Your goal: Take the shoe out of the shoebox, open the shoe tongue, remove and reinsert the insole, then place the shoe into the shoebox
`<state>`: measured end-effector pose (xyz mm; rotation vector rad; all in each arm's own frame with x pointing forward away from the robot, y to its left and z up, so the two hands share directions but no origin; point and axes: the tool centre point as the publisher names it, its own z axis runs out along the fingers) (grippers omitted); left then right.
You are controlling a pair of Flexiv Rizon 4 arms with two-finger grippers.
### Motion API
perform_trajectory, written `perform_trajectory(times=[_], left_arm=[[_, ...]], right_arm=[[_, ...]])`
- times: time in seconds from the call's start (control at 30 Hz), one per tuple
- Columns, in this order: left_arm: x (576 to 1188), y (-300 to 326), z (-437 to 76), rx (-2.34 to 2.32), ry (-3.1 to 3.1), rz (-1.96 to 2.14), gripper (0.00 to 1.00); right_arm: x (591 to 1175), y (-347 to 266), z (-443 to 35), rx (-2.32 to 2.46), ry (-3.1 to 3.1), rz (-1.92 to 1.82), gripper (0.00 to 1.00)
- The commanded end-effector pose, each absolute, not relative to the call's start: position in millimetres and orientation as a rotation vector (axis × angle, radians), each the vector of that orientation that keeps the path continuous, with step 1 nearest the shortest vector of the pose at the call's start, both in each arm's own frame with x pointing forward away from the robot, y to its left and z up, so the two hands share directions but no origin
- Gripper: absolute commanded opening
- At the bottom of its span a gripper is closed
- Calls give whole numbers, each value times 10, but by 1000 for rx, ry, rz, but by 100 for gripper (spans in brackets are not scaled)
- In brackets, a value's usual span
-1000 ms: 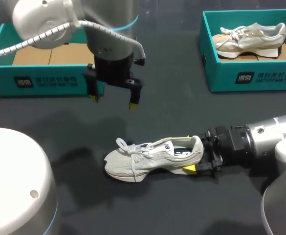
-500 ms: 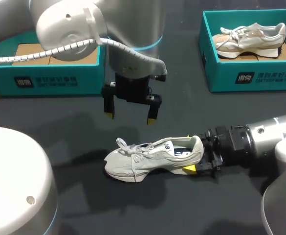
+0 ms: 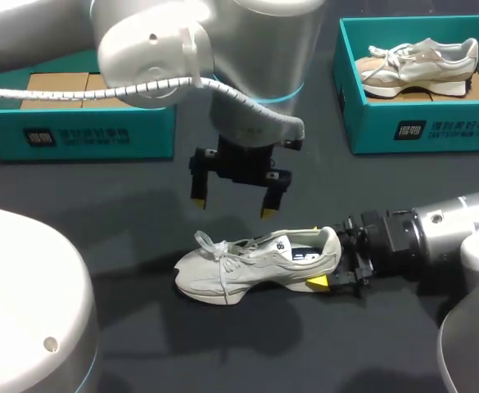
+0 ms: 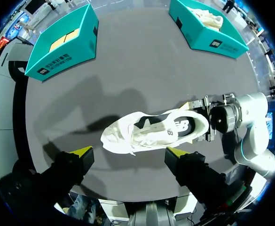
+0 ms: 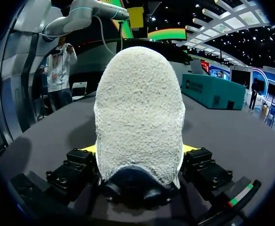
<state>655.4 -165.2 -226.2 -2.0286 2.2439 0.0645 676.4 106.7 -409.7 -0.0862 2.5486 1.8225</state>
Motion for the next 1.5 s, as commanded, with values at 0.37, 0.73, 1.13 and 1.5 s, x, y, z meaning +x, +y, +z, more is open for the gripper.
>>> perform_trajectory(times=[0.37, 0.73, 1.13, 1.5], left_arm=[[6515, -2168, -2684, -2027, 2098, 200, 100], [6616, -2378, -2946, -2069, 2039, 289, 100], [6564, -2454, -3146, -2073, 1989, 376, 100], [6535, -2329, -3373, -2060, 1948, 467, 100]], right_arm=[[6744, 1062, -4093, -85, 2552, 1816, 0], [6744, 1062, -4093, -85, 2552, 1816, 0], [6744, 1062, -4093, -85, 2552, 1816, 0], [6744, 1062, -4093, -85, 2552, 1816, 0]])
